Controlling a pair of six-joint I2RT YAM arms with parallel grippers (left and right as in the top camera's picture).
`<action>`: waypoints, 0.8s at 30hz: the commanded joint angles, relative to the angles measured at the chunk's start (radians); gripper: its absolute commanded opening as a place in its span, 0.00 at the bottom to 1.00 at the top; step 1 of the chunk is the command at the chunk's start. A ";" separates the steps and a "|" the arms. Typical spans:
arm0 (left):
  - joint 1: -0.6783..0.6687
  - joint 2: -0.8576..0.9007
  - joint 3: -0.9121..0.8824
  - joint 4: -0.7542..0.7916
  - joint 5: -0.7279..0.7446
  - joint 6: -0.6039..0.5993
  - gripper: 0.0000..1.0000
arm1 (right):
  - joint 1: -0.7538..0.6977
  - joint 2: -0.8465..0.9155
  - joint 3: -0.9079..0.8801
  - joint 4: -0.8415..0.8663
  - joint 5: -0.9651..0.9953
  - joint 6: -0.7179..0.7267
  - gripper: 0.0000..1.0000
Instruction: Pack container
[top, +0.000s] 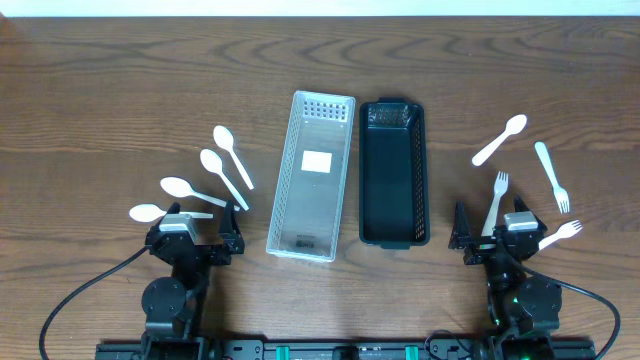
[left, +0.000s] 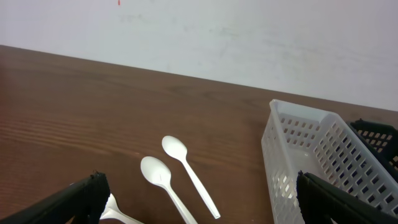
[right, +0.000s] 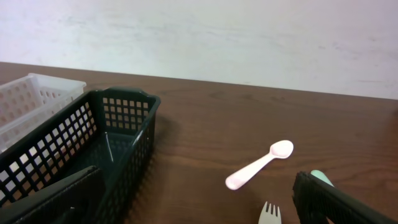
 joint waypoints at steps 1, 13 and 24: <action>-0.003 -0.007 -0.027 -0.018 0.014 0.017 0.98 | 0.008 -0.005 -0.002 -0.004 0.003 0.018 0.99; -0.003 -0.006 -0.012 -0.019 0.014 0.016 0.98 | 0.008 -0.005 -0.001 -0.005 0.004 0.060 0.99; -0.003 0.229 0.251 -0.137 0.014 0.013 0.98 | -0.001 0.024 0.163 -0.154 0.037 0.179 0.99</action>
